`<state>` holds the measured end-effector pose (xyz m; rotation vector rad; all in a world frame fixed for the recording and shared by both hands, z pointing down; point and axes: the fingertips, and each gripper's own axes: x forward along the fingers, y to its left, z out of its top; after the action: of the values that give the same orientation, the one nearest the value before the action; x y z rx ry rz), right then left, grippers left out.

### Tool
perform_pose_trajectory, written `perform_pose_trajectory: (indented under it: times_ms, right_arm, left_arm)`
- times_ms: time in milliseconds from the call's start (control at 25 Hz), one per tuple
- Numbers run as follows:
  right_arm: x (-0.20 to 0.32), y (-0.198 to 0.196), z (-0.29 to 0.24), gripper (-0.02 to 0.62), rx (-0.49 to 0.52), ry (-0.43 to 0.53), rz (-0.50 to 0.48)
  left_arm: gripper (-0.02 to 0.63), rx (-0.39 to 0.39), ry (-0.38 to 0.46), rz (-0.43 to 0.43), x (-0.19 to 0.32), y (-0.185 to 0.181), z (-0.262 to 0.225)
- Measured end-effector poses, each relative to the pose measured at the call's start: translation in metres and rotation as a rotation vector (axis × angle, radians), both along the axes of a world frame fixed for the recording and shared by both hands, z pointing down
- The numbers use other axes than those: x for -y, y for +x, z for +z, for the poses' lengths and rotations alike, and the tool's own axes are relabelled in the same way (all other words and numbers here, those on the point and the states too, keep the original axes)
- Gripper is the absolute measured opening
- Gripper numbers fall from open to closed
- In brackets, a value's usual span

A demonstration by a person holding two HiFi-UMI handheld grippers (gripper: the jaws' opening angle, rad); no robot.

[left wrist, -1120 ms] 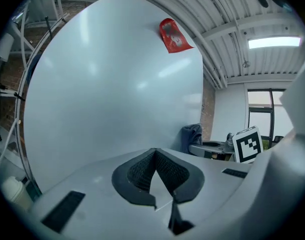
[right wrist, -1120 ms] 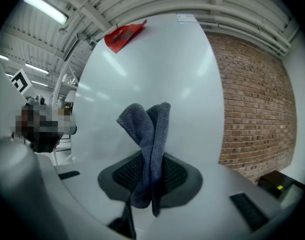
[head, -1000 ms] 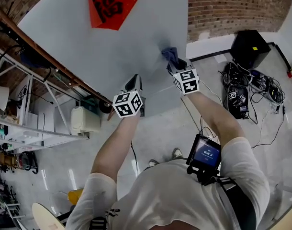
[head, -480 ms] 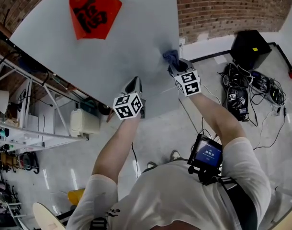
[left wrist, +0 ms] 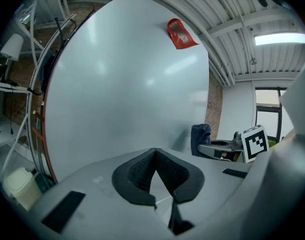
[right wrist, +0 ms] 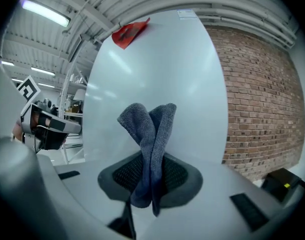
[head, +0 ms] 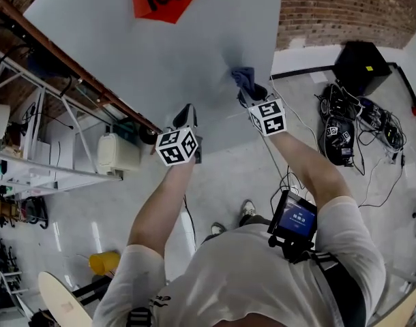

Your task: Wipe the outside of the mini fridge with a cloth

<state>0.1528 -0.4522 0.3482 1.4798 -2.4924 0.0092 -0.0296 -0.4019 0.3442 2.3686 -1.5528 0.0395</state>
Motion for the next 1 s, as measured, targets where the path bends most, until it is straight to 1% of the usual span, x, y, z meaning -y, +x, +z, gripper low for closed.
perform_pose_trajectory:
  times_ms: [160, 280, 480, 640, 840, 1000]
  right_arm:
    - [-0.027, -0.054, 0.014, 0.084, -0.008, -0.028, -0.045]
    - [-0.049, -0.096, 0.026, 0.084, -0.017, -0.044, -0.078]
    - [-0.079, -0.163, 0.041, 0.084, -0.021, -0.067, -0.133]
    - [-0.093, -0.204, 0.057, 0.084, -0.018, -0.088, -0.179]
    - [-0.097, -0.243, 0.097, 0.084, -0.020, -0.125, -0.272]
    - [-0.088, -0.269, 0.135, 0.084, -0.014, -0.125, -0.332]
  left_arm:
    - [0.003, 0.004, -0.016, -0.033, -0.023, -0.049, 0.014]
    - [0.003, 0.017, -0.022, -0.041, -0.040, -0.083, 0.024]
    - [0.003, 0.032, -0.021, -0.048, -0.061, -0.129, 0.039]
    - [0.003, 0.046, -0.022, -0.051, -0.068, -0.149, 0.052]
    - [0.003, 0.053, -0.034, -0.100, -0.065, -0.167, 0.081]
    - [0.003, 0.048, -0.011, -0.146, -0.053, -0.179, 0.110]
